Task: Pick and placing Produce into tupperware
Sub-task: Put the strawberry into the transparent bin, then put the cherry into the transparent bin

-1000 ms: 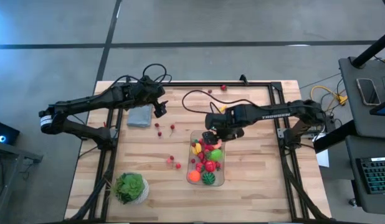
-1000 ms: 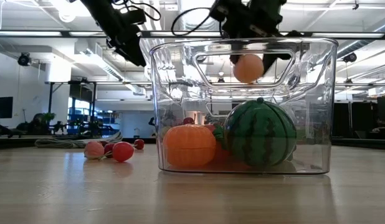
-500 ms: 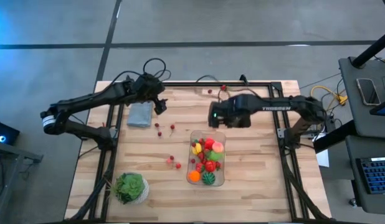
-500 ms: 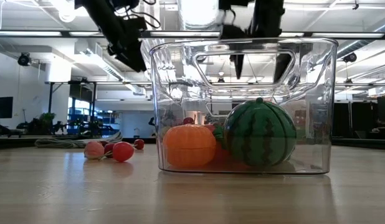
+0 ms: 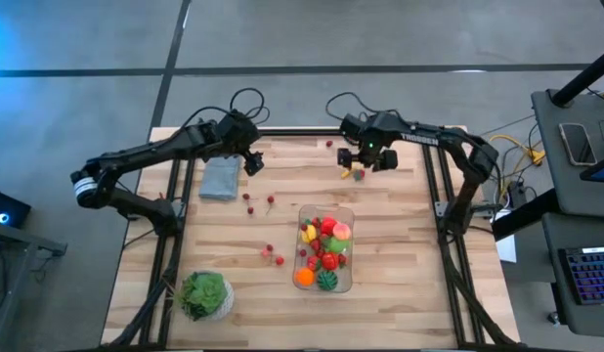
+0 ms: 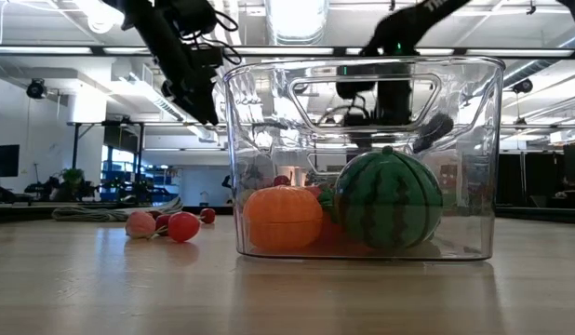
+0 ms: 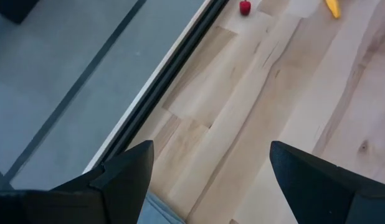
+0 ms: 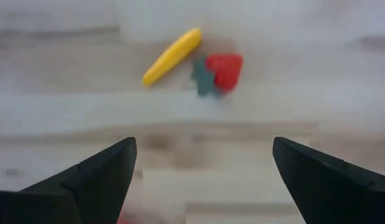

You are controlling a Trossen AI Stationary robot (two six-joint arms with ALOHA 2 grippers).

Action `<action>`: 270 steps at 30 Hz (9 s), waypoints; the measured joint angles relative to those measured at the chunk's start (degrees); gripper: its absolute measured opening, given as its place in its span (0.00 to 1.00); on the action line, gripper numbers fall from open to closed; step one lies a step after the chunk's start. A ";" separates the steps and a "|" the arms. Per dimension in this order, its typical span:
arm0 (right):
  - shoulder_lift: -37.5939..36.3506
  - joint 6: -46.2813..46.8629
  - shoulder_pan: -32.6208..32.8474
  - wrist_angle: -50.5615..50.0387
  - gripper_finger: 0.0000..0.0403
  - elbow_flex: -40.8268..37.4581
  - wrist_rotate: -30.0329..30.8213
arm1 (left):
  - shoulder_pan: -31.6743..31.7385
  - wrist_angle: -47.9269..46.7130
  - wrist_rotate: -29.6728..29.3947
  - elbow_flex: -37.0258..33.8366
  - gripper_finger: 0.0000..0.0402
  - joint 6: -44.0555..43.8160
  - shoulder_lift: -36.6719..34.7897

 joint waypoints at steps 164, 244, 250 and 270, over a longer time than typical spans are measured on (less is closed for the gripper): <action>-21.23 -32.21 3.92 1.83 0.70 4.49 28.65 | -11.15 5.27 13.97 -8.31 0.57 -20.03 17.07; -21.25 -24.93 -1.62 2.74 0.66 4.56 21.36 | -14.53 17.06 13.32 -3.26 0.21 -19.09 13.31; -21.24 -23.29 -2.80 2.97 0.65 4.52 19.93 | -14.86 24.06 23.09 -2.88 0.21 -4.68 10.41; -21.16 -19.56 -4.23 2.66 0.65 4.08 19.90 | -24.65 28.53 30.24 -2.45 0.21 6.08 15.30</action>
